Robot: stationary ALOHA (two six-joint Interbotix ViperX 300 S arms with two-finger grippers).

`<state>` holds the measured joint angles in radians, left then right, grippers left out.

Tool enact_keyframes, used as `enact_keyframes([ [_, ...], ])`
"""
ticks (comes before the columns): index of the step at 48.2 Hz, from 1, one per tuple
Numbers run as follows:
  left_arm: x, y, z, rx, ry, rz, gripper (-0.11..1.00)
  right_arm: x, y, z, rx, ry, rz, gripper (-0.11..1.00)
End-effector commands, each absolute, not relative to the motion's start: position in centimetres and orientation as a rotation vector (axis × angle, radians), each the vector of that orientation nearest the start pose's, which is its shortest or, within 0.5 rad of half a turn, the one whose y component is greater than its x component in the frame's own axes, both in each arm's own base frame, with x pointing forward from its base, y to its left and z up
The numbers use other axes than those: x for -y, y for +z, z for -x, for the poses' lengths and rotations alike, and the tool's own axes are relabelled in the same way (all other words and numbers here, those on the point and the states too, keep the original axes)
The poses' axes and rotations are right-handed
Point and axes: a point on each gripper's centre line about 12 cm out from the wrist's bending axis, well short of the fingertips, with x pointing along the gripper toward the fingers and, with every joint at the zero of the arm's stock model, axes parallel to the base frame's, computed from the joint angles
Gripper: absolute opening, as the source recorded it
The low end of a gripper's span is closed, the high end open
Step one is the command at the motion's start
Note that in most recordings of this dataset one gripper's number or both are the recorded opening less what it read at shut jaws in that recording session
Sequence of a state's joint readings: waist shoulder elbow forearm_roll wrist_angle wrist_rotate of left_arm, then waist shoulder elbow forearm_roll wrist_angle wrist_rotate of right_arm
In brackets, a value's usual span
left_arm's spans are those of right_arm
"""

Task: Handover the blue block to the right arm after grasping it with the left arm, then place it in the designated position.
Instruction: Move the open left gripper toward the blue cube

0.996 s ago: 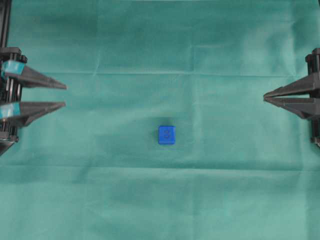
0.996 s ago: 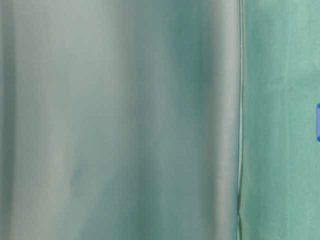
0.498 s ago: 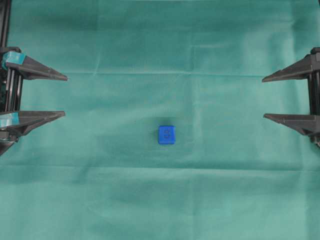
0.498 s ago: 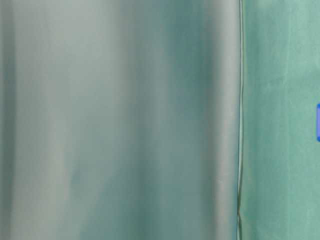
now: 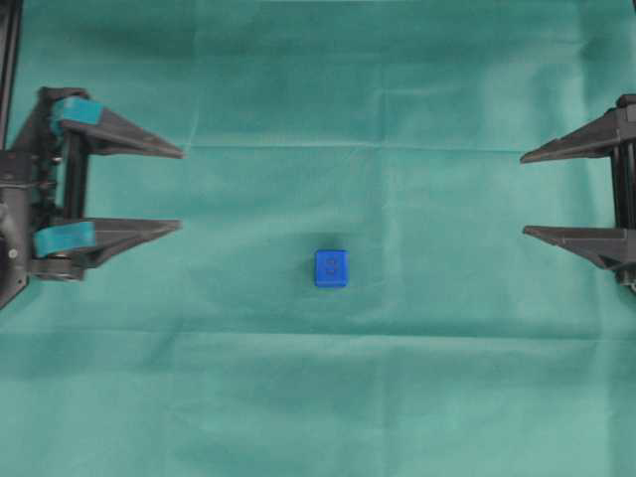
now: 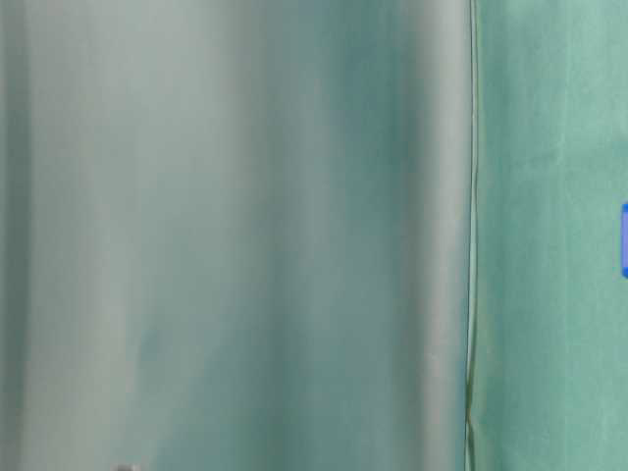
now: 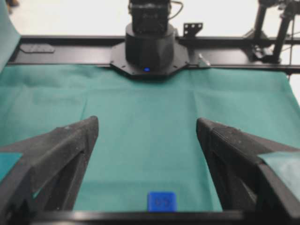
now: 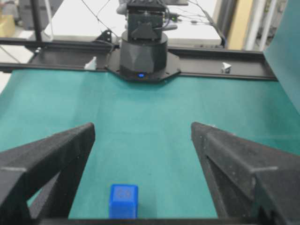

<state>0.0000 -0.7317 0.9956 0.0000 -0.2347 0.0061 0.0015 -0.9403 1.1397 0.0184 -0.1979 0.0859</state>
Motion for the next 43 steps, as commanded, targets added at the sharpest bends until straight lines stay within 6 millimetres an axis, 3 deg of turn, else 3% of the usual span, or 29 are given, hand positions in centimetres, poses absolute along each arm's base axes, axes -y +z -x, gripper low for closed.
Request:
enact_keyframes([
  [1,-0.1,32.3,-27.0,-0.011,0.004,-0.009,1.00,0.1,30.3,-20.8,0.025,-0.004,-0.107,0.94],
  [25,-0.2,33.0,-34.8,-0.051,0.004,-0.009,1.00,0.1,30.3,-20.8,0.026,-0.004,-0.107,0.94],
  [43,-0.2,33.3,-36.4,-0.068,0.004,-0.007,1.00,0.1,30.0,-21.0,0.013,-0.005,-0.107,0.94],
])
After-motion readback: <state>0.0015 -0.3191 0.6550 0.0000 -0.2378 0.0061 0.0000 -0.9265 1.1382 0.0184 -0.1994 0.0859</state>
